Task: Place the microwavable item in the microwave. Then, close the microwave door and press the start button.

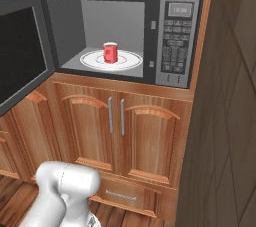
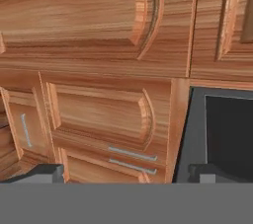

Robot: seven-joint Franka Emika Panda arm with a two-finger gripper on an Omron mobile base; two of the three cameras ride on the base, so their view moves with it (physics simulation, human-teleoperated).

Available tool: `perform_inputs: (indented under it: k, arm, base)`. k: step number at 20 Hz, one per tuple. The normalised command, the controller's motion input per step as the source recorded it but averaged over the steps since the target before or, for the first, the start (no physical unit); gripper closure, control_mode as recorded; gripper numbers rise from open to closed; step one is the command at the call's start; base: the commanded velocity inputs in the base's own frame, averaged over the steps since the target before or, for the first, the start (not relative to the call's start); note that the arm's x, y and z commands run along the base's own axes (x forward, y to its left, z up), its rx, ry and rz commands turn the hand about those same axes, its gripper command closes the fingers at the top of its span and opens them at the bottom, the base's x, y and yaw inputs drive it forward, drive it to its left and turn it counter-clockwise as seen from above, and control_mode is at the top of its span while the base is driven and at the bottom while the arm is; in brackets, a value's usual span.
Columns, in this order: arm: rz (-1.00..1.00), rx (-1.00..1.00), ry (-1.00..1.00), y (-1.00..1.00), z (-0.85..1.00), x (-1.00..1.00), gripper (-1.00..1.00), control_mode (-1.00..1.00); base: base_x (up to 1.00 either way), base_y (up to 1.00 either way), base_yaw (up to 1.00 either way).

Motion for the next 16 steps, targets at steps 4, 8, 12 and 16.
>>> perform_inputs:
  k: [4,8,12,16]
  arm:
    - [-0.02,-0.18,0.09,0.32,-0.15,0.95,-1.00,-1.00]
    - [-0.13,-0.06,0.00,-0.12,0.00,0.79,-1.00,-1.00]
    - [-0.13,0.00,0.00,-0.46,0.00,0.49,-1.00,-1.00]
    - [-0.12,0.00,-0.05,-0.73,0.00,0.03,-1.00,-1.00]
  base:
    - [0.00,0.00,0.00]
    - [0.00,0.00,0.00]
    - [0.00,0.00,0.00]
    - [0.00,0.00,0.00]
